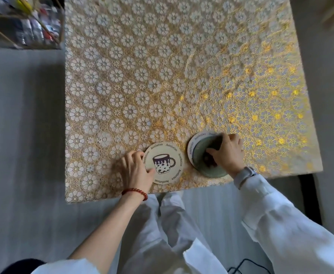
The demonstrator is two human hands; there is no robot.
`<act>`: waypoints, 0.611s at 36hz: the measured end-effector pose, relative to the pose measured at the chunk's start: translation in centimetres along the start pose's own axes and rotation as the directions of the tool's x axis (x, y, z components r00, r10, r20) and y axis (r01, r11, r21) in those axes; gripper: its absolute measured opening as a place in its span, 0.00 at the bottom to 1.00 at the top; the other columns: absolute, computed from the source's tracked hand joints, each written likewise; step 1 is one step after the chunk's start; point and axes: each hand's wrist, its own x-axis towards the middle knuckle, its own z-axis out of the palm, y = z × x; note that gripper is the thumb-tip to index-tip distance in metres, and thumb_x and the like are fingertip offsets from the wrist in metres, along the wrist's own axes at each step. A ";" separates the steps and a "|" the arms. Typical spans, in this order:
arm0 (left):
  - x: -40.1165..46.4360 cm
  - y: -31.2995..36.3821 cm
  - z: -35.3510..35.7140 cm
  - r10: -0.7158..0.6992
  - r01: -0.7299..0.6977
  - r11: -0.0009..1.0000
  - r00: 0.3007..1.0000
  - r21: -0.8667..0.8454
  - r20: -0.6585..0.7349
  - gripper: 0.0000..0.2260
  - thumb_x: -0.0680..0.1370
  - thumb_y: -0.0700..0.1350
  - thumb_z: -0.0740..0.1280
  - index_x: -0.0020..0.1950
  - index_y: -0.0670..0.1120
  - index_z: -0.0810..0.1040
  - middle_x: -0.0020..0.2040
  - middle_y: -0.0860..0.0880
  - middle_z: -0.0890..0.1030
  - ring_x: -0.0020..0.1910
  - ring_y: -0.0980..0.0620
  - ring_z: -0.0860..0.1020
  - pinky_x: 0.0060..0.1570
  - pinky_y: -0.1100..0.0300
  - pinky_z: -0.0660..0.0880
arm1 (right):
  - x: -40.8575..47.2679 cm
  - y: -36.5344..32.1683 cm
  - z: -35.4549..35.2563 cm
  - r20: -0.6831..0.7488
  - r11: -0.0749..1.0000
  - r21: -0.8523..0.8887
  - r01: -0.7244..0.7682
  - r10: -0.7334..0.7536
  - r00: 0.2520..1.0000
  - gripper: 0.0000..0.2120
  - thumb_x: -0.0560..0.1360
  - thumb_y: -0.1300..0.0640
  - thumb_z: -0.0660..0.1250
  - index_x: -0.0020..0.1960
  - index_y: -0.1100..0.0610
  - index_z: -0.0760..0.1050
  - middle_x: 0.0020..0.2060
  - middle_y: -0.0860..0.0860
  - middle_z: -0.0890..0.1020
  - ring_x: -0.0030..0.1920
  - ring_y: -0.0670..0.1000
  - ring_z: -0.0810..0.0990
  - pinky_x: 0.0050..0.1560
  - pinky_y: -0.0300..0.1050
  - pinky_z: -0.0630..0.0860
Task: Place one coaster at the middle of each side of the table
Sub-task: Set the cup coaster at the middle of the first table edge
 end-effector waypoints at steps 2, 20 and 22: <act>0.1 0.4 -0.1 -0.041 0.047 0.994 0.997 -0.102 0.065 0.18 0.68 0.39 0.70 0.54 0.44 0.67 0.56 0.43 0.72 0.55 0.44 0.71 0.56 0.50 0.72 | 0.6 0.0 -0.3 0.035 0.999 0.035 -0.025 0.024 0.999 0.29 0.66 0.48 0.71 0.60 0.59 0.66 0.59 0.59 0.67 0.59 0.60 0.64 0.56 0.57 0.70; -0.2 6.4 2.5 -0.044 0.114 0.933 0.977 -0.341 0.207 0.09 0.73 0.37 0.66 0.51 0.44 0.70 0.48 0.44 0.79 0.42 0.48 0.77 0.41 0.51 0.79 | 3.9 7.0 -4.6 -0.267 0.993 -0.029 -0.116 0.104 0.958 0.27 0.71 0.62 0.62 0.68 0.55 0.58 0.68 0.59 0.65 0.68 0.61 0.61 0.67 0.65 0.56; -0.4 6.4 2.7 -0.011 0.046 0.969 0.990 -0.242 0.143 0.09 0.74 0.39 0.66 0.52 0.45 0.71 0.48 0.47 0.80 0.40 0.51 0.76 0.37 0.58 0.76 | 2.8 5.7 -4.0 -0.288 0.998 -0.055 -0.028 0.011 0.958 0.29 0.69 0.64 0.63 0.68 0.56 0.59 0.68 0.59 0.64 0.68 0.60 0.61 0.68 0.62 0.57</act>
